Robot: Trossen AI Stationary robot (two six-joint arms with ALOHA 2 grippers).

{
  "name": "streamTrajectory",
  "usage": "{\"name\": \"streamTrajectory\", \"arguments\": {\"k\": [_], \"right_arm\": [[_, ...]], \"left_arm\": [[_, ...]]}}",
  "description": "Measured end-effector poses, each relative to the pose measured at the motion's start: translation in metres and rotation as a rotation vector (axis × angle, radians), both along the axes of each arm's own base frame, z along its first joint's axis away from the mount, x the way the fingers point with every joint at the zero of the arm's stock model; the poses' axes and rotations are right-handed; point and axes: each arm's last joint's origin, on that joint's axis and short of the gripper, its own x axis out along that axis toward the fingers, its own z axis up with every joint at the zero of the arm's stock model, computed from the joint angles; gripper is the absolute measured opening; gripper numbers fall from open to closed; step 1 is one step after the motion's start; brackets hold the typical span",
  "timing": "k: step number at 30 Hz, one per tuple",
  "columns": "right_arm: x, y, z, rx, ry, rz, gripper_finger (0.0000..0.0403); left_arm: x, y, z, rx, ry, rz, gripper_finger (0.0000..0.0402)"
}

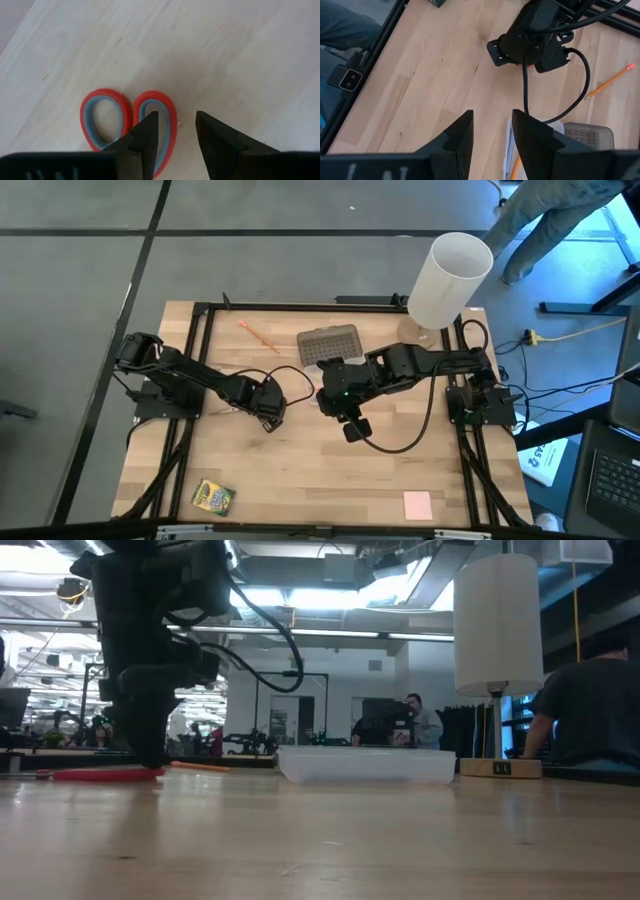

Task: Pack school essentials
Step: Put the orange scissors into the black supply box

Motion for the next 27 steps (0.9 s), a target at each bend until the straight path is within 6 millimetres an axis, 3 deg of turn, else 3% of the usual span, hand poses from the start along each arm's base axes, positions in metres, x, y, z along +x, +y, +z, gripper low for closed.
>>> {"name": "streamTrajectory", "arguments": {"k": [10,22,27], "right_arm": [[-0.001,0.000,0.000,-0.002,0.008,0.000,0.0136],[-0.001,0.000,-0.001,-0.003,0.011,0.001,0.0136],[-0.001,0.000,-0.001,-0.004,0.016,0.001,0.0136]], "left_arm": [[-0.004,0.000,-0.014,0.001,0.037,0.008,0.0125],[-0.004,0.000,-0.016,0.000,0.036,-0.001,0.0124],[-0.004,0.000,-0.016,-0.004,0.034,-0.001,0.0098]]}}
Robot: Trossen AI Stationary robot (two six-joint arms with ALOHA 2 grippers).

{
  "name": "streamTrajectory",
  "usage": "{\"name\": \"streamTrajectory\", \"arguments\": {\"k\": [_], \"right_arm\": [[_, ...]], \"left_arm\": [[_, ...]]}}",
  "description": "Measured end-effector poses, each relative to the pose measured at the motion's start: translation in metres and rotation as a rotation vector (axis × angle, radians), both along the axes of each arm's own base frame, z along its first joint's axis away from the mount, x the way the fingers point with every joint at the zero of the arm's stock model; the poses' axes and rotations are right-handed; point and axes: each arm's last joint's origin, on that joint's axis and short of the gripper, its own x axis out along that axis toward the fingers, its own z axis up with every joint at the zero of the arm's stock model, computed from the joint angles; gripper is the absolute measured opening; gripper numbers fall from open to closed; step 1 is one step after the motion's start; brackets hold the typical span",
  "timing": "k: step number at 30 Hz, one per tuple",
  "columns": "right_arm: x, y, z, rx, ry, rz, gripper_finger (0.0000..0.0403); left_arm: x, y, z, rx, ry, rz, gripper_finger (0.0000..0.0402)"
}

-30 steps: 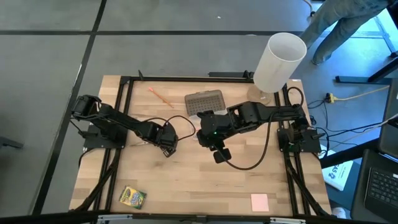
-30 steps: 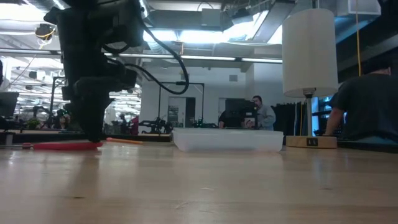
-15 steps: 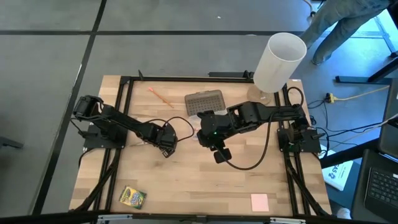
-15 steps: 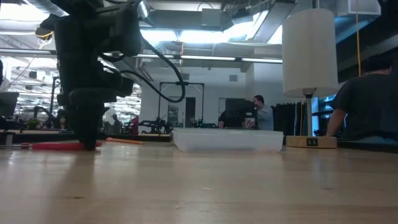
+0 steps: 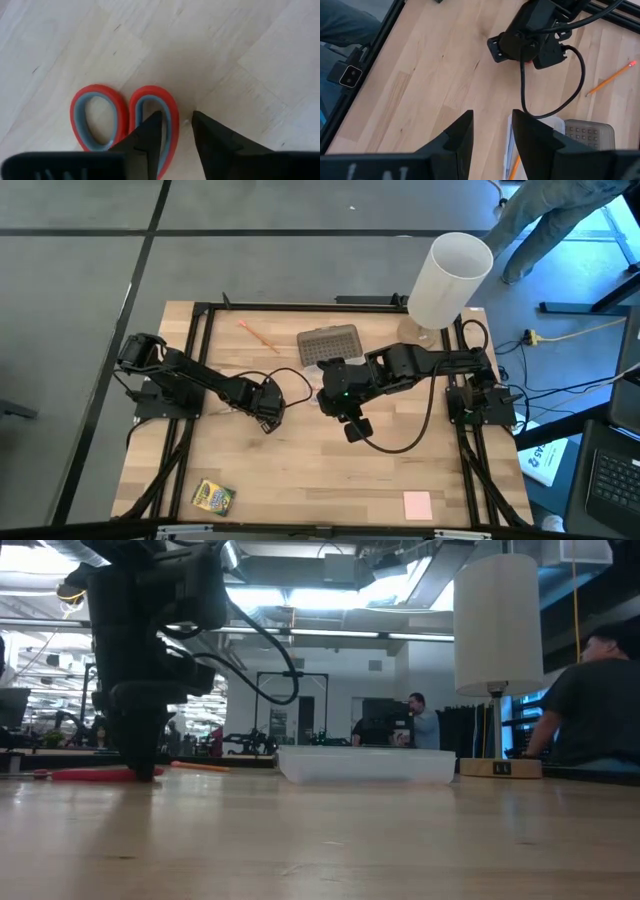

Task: Pack school essentials
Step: Put the orange scissors into the black supply box

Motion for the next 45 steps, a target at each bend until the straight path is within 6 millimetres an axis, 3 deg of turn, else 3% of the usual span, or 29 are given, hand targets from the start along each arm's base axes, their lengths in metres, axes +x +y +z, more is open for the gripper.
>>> {"name": "streamTrajectory", "arguments": {"k": [9,25,37,45], "right_arm": [[-0.004,-0.001,-0.002,0.003,0.048,-0.022,0.0136],[-0.014,-0.006,-0.007,-0.067,0.155,-0.111,0.0136],[-0.019,-0.007,-0.009,-0.081,0.203,-0.111,0.0136],[-0.025,-0.008,-0.005,-0.069,0.207,-0.134,0.0136]], "left_arm": [[0.000,0.000,0.000,0.001,0.001,-0.001,0.0009],[0.002,-0.007,0.005,0.030,-0.053,-0.031,0.0003],[0.026,-0.013,0.034,0.047,-0.159,-0.121,0.0002],[0.049,-0.017,0.069,0.098,-0.260,-0.233,0.0002]]}}
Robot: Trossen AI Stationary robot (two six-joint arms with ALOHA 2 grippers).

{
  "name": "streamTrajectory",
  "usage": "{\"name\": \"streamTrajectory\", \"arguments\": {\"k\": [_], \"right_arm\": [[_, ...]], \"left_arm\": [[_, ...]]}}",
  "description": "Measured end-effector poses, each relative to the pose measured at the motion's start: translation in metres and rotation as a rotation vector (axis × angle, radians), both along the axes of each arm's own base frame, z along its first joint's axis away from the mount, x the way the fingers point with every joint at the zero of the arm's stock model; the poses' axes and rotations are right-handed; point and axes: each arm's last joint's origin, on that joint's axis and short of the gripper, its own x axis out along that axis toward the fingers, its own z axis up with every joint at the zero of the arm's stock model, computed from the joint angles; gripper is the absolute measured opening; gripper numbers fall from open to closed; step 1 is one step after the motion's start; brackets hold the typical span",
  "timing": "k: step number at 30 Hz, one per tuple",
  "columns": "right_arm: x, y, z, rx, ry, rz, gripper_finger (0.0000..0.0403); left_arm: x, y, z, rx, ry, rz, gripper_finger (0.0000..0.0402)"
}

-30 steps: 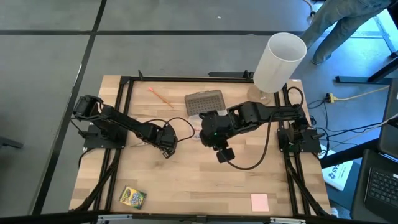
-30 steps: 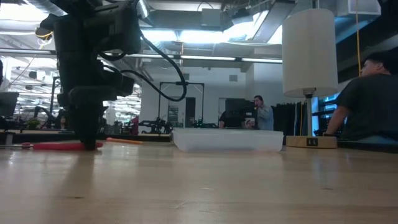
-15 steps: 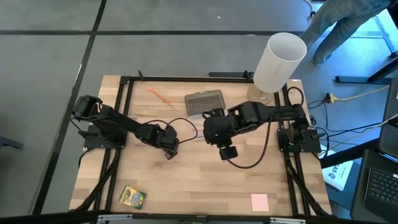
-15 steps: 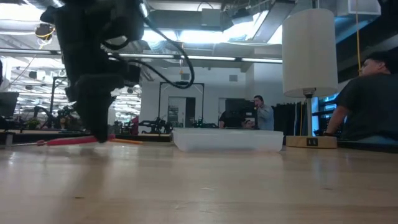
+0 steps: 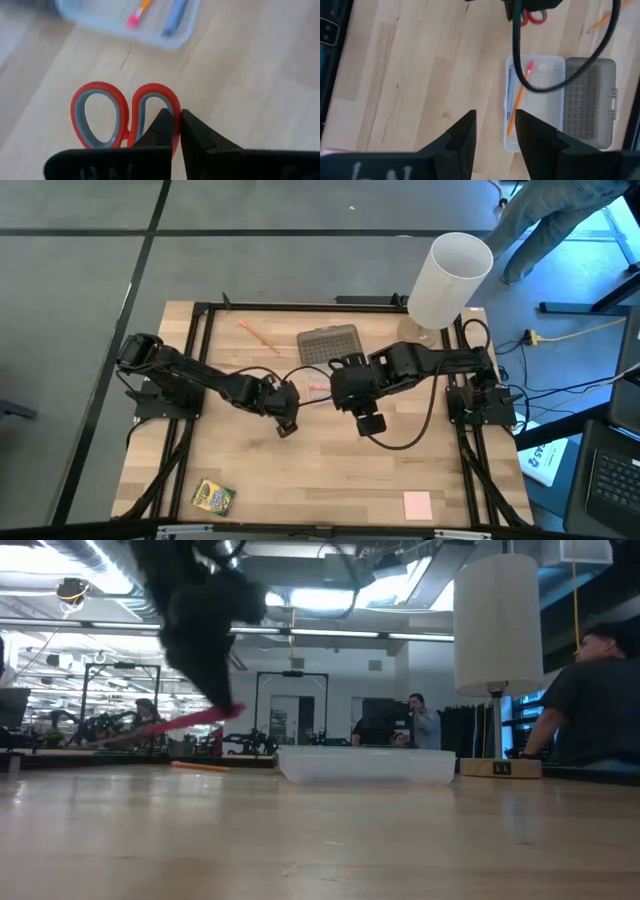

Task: Pack school essentials
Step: Put the orange scissors into the black supply box

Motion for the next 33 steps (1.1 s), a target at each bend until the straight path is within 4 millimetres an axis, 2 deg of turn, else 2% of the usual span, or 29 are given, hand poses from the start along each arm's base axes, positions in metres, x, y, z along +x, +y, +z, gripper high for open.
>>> {"name": "streamTrajectory", "arguments": {"k": [6,12,20,25,33], "right_arm": [[-0.020,-0.005,0.022,0.027,-0.070,-0.055,0.0136],[-0.047,-0.014,0.049,-0.004,-0.175,-0.138,0.0136],[-0.056,-0.016,0.056,-0.020,-0.206,-0.142,0.0136],[-0.056,-0.016,0.056,-0.026,-0.205,-0.130,0.0136],[-0.056,-0.016,0.056,-0.031,-0.205,-0.119,0.0136]], "left_arm": [[0.015,0.002,0.026,0.035,-0.078,-0.065,0.0002],[0.028,0.014,0.044,0.078,-0.163,-0.099,0.0003],[0.047,0.031,0.066,0.136,-0.360,-0.144,0.0002],[0.058,0.039,0.070,0.180,-0.447,-0.169,0.0002],[0.084,0.046,0.056,0.229,-0.542,-0.225,0.0002]]}}
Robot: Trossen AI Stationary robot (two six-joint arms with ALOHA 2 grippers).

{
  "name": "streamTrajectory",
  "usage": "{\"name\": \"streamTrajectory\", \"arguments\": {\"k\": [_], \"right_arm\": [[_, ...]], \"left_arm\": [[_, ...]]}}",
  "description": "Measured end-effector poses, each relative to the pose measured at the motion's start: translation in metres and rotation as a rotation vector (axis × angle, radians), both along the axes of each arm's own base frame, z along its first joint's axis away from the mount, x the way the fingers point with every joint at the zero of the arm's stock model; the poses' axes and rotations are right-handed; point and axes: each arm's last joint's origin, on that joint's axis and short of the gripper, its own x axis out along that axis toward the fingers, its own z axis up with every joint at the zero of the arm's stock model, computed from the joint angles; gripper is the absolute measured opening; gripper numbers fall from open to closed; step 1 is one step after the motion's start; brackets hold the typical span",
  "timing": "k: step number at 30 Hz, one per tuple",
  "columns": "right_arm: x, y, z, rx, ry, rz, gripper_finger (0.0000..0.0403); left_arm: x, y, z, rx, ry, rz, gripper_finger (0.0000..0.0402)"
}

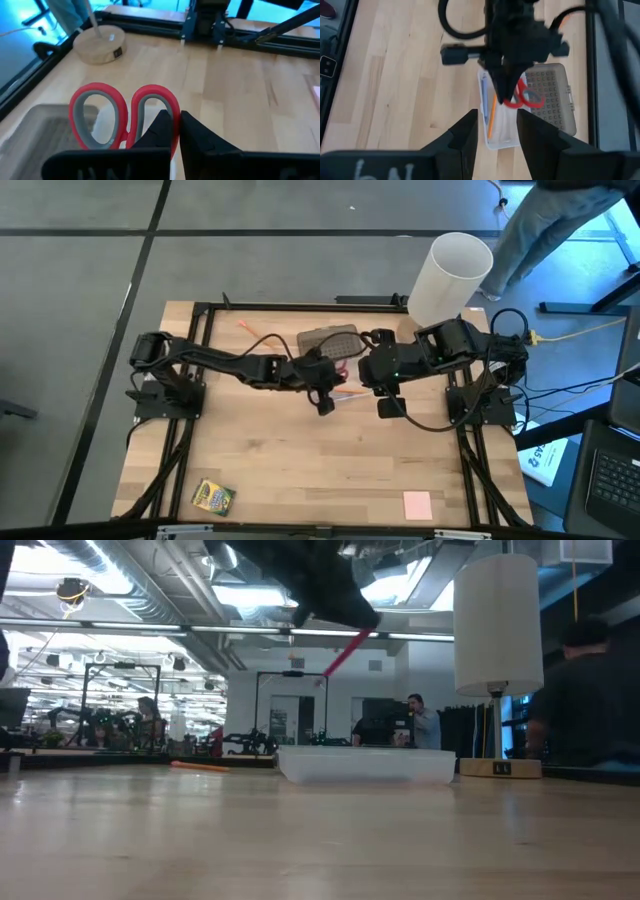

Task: Pack school essentials
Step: Put the orange scissors into the black supply box

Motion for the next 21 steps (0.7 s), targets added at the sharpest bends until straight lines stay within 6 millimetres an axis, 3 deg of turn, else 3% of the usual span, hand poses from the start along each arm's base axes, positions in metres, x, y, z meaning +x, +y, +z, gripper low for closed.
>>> {"name": "streamTrajectory", "arguments": {"k": [11,21], "right_arm": [[0.000,0.000,0.000,-0.001,0.001,0.004,0.0136],[0.000,0.000,0.000,-0.003,0.001,0.008,0.0136]], "left_arm": [[0.029,0.001,-0.033,0.073,-0.062,-0.031,0.0002],[0.026,0.003,-0.050,0.030,0.053,-0.005,0.0003]]}}
